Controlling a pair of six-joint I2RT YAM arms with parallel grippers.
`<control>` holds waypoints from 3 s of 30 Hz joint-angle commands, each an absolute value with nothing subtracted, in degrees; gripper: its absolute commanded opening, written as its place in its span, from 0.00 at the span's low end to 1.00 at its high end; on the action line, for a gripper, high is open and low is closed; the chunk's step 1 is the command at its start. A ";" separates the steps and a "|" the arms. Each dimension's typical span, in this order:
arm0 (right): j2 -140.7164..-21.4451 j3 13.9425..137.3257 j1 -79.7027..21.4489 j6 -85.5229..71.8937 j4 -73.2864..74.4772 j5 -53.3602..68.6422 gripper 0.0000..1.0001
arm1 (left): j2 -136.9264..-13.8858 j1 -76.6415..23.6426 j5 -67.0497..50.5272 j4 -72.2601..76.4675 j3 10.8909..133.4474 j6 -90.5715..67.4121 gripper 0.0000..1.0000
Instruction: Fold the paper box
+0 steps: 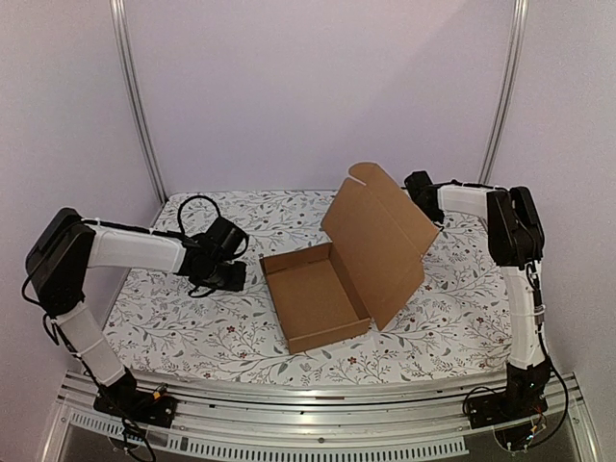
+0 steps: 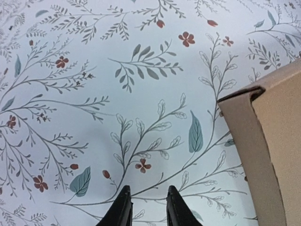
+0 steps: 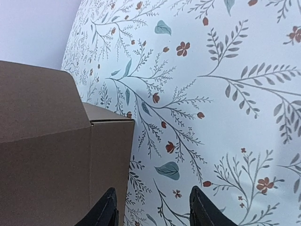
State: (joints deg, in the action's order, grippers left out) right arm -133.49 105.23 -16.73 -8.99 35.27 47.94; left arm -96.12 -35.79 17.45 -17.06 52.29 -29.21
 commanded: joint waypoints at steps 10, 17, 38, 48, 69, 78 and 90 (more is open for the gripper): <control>-138.74 109.03 -26.84 -18.34 29.15 53.69 0.50 | -113.76 -36.26 6.13 -11.72 71.97 -29.42 0.19; -138.63 108.34 -27.89 -22.16 26.64 53.95 0.50 | -113.47 -36.47 5.13 -9.81 70.73 -28.97 0.18; -129.61 98.16 -17.97 -17.27 31.61 54.12 0.57 | -91.10 -32.45 10.38 -11.47 52.21 -26.25 0.35; -107.50 82.38 -15.49 4.43 46.23 49.11 0.67 | -85.75 -33.62 1.76 -9.50 58.30 -14.85 0.41; -74.04 61.52 -18.44 25.90 51.73 47.53 0.78 | -95.58 -57.85 -3.44 -9.43 73.83 -7.93 0.42; -72.21 61.05 -21.44 28.89 53.09 51.22 0.84 | -90.99 -52.12 5.21 -11.80 64.79 -4.24 0.49; -72.42 62.32 -22.19 28.56 53.33 50.90 0.97 | -108.66 -51.93 -4.29 -25.87 102.04 5.20 0.50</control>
State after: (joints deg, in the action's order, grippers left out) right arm -73.25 62.13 -21.87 27.57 52.40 50.98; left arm -104.86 -50.11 -1.04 -20.60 93.43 2.68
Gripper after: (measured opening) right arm 0.894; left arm 0.496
